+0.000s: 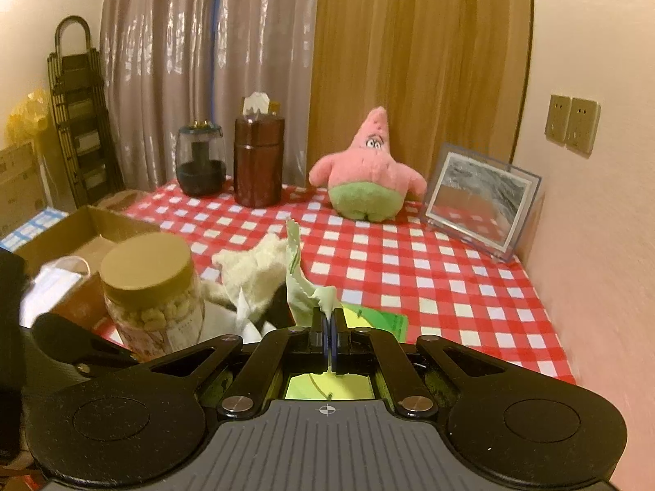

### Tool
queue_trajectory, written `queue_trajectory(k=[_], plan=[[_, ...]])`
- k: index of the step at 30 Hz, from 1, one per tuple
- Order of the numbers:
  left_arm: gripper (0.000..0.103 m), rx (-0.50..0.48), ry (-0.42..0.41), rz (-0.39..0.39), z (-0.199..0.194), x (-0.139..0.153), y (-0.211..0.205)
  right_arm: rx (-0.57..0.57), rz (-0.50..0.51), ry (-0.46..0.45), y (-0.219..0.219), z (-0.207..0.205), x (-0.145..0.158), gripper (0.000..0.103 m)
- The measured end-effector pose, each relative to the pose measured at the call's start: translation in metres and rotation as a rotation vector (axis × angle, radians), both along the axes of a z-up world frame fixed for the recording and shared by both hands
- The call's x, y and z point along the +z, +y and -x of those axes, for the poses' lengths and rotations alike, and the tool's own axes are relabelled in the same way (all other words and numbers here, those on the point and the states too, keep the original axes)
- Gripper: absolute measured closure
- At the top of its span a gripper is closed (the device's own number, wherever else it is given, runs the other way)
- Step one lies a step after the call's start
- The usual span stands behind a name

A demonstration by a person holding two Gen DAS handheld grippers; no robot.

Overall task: Organize soft objects
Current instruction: 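Carry the green cloth and black item into the cardboard box and open both tools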

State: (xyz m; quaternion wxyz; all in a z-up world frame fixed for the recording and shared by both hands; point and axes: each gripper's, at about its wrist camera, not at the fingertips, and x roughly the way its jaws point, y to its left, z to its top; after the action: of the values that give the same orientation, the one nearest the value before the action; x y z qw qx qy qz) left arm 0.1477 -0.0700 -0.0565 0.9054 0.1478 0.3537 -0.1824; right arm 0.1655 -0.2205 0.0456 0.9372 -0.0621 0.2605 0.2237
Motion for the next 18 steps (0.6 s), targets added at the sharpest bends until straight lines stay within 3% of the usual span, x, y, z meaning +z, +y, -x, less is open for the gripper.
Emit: queue_trajectory(k=[18], plan=[[0.1, 0.09, -0.123, 0.128, 0.046, 0.105, 0.046, 0.002, -0.051, -0.059, 0.005, 0.016, 0.022, 0.102]])
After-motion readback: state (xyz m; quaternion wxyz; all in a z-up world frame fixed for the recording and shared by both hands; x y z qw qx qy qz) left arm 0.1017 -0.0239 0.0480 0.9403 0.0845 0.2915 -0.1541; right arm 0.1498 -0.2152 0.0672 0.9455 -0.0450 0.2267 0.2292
